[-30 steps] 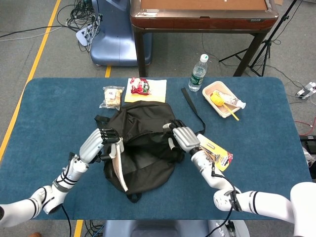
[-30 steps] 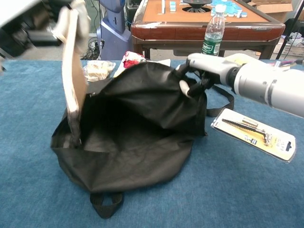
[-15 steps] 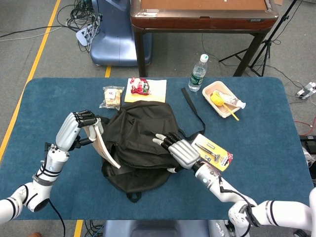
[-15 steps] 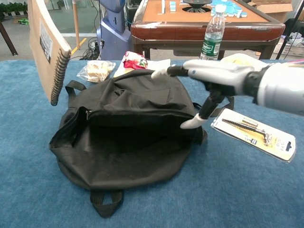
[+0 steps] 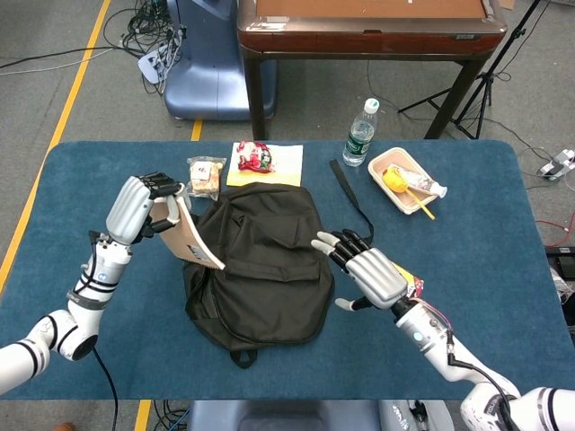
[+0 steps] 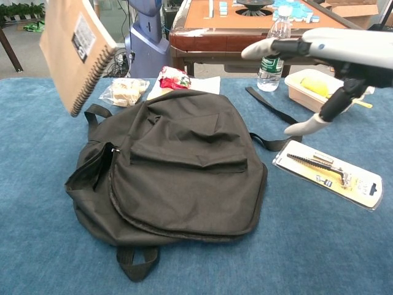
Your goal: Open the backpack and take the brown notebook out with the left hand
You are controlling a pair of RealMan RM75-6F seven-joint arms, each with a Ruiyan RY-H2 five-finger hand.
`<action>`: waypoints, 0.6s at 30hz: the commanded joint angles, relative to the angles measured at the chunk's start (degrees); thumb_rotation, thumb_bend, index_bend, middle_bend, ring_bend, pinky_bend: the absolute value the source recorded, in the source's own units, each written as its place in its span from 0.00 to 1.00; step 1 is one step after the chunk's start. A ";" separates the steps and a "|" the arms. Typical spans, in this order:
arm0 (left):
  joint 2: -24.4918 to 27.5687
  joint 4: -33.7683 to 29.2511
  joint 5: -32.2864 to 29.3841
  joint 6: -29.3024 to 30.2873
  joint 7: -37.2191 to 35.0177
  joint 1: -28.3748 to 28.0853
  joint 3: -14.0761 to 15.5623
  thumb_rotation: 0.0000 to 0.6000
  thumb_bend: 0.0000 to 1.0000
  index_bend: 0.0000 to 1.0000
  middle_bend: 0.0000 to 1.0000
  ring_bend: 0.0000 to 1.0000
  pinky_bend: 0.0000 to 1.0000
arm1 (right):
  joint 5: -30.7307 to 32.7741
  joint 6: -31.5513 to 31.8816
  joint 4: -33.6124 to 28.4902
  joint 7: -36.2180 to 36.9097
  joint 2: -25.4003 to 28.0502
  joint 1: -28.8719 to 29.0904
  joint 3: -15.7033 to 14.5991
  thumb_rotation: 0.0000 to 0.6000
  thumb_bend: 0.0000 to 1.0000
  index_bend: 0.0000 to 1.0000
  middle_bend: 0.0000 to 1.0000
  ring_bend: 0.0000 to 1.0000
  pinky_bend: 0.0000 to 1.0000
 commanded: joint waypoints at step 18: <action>-15.99 19.79 -0.32 -14.81 6.54 -7.64 3.67 1.00 0.40 0.49 0.54 0.48 0.42 | -0.87 4.16 -1.03 2.14 3.20 -5.22 0.24 1.00 0.02 0.00 0.04 0.00 0.00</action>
